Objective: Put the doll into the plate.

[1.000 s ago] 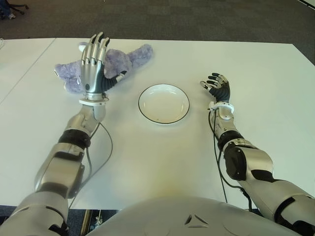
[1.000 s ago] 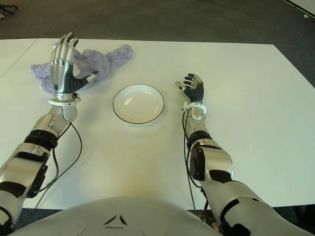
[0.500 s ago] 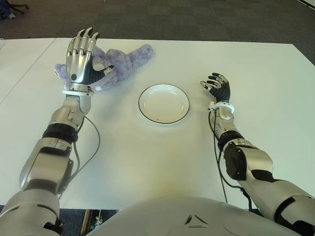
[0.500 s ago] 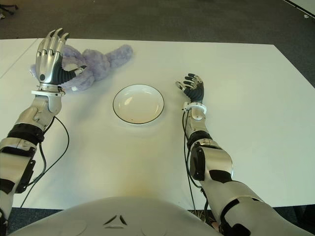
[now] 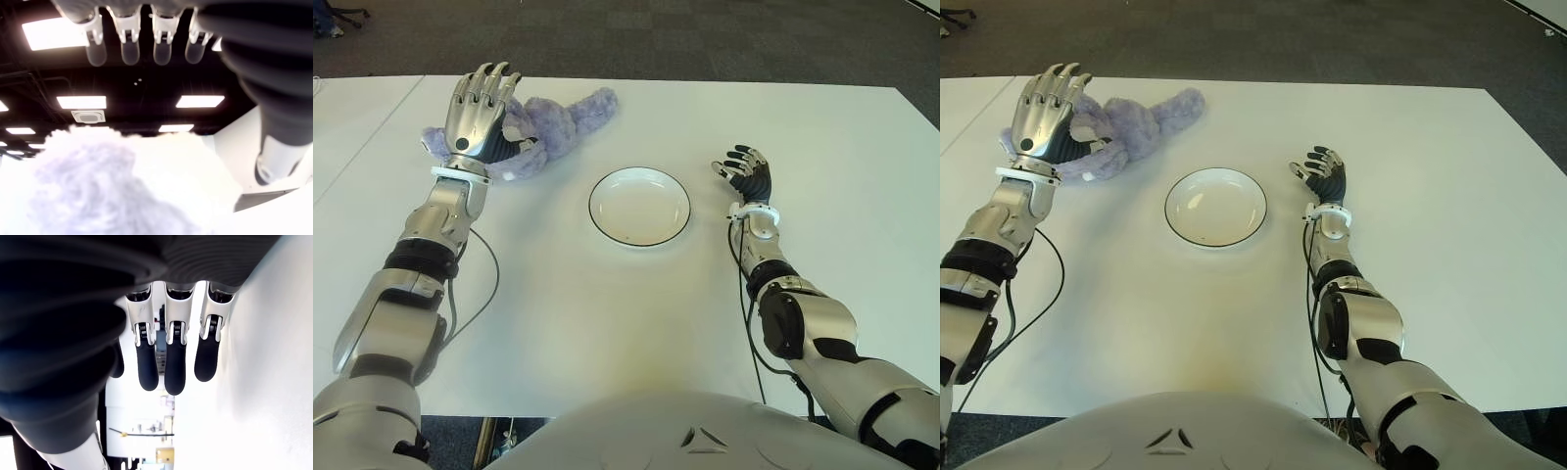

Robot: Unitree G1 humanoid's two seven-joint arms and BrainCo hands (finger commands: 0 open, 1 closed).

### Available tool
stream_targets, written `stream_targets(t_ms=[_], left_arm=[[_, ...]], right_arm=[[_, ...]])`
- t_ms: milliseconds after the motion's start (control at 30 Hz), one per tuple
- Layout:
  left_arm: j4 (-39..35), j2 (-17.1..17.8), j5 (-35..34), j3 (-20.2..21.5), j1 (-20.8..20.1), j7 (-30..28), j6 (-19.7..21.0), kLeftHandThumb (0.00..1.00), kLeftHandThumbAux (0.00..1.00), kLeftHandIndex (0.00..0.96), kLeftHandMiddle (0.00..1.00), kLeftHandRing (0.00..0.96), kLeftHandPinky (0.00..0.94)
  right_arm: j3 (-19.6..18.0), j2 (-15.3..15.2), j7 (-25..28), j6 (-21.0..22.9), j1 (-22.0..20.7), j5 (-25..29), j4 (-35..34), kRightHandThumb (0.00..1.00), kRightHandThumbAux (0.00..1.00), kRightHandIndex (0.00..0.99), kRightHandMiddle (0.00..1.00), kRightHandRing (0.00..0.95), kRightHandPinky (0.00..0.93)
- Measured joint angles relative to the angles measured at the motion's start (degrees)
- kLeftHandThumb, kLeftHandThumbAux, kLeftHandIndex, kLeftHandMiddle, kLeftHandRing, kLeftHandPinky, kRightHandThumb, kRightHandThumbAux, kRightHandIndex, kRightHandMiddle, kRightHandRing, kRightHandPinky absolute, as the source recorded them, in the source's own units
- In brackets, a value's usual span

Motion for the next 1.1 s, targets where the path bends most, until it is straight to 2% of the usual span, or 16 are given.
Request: stream_targets(t_ms=[100,133,300,467,633,833,967,1100], left_arm=[[0.31,0.92,0.18,-1.05,0.11,-1.38,-0.69,0.174,0.606,0.040,0.000,0.000,0.000],[0.53,1.24,0.05,-1.31,0.20,-1.88,-1.38,0.215,0.593,0.054,0.000,0.000,0.000],[1.93,2.82,-1.21,-2.56,0.83,-5.73,-6.06,0.287,0.570,0.080,0.000,0.000,0.000],[5.20,3.80,-3.37,-3.27,1.33,-11.15,-11.71,0.255,0.559,0.094,0.000,0.000,0.000],[8.25,4.85,-4.04,-3.86,0.89,-14.78,-14.74,0.257,0.558,0.115,0.000,0.000,0.000],[14.03,5.26,-4.59,-5.46,-3.11,-19.05,-16.72,0.269,0.554,0.143,0.000,0.000,0.000],[17.90,4.98,-5.75,-5.83,-6.35,-24.06,-17.01,0.254,0.560,0.149,0.000,0.000,0.000],[20.43,4.42,-7.20,-6.18,-8.89,-29.11,-16.58,0.166,0.565,0.122,0.000,0.000,0.000]], right_arm=[[-0.19,0.00,0.02,0.00,0.00,0.08,0.00,0.172,0.908,0.266,0.331,0.341,0.329],[-0.25,0.01,0.03,0.00,-0.01,0.10,0.00,0.176,0.912,0.264,0.333,0.342,0.326],[-0.58,0.01,0.19,0.00,0.00,0.36,0.00,0.180,0.921,0.266,0.332,0.339,0.319],[-0.83,0.00,0.38,-0.02,0.00,0.45,0.00,0.168,0.927,0.251,0.325,0.334,0.319],[-1.10,-0.02,0.45,-0.02,0.01,0.46,0.00,0.153,0.925,0.251,0.321,0.330,0.321],[-1.33,-0.06,0.44,-0.02,0.04,0.45,0.00,0.153,0.928,0.258,0.324,0.335,0.332],[-1.34,-0.05,0.44,-0.02,0.04,0.44,0.00,0.175,0.923,0.260,0.327,0.338,0.331],[-1.34,-0.06,0.44,-0.03,0.02,0.44,0.00,0.204,0.922,0.269,0.332,0.342,0.337]])
